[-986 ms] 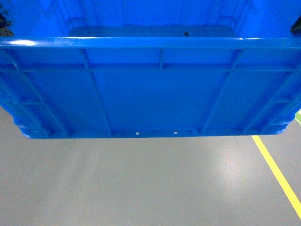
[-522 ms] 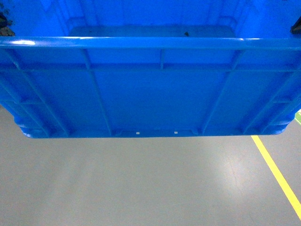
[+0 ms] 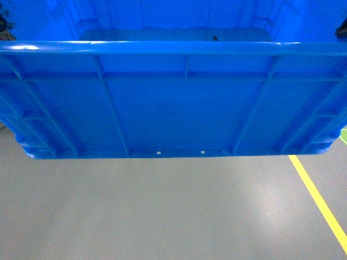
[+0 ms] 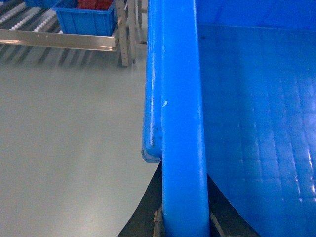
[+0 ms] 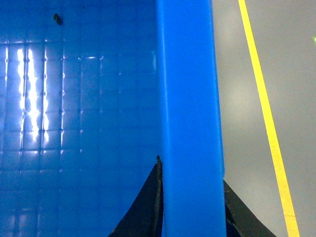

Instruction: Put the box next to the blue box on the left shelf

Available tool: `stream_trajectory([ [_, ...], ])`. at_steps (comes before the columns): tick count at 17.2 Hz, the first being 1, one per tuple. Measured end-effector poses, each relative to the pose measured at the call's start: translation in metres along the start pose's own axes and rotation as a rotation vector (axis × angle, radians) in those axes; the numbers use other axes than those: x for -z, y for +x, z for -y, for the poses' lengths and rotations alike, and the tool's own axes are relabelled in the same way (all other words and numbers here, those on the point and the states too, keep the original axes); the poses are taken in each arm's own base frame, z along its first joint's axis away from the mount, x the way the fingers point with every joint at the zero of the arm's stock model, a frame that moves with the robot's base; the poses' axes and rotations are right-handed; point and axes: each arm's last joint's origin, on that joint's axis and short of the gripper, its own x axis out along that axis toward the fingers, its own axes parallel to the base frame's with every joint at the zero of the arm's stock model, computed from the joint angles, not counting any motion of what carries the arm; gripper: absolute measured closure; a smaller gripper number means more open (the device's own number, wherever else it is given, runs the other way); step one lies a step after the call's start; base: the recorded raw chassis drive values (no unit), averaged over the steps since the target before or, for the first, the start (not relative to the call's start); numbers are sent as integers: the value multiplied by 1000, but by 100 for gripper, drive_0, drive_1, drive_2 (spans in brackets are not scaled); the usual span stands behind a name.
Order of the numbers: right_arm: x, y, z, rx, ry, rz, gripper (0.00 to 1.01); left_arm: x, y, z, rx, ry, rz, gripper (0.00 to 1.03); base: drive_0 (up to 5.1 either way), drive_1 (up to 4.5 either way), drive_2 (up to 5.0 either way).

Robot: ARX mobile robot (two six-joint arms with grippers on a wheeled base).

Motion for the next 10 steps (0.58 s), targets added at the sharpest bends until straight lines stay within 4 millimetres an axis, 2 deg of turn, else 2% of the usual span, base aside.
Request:
stream_trajectory([
  [10,0,0,0,0,0,0,83,0,0,0,0,0,0,97,3,436,-430],
])
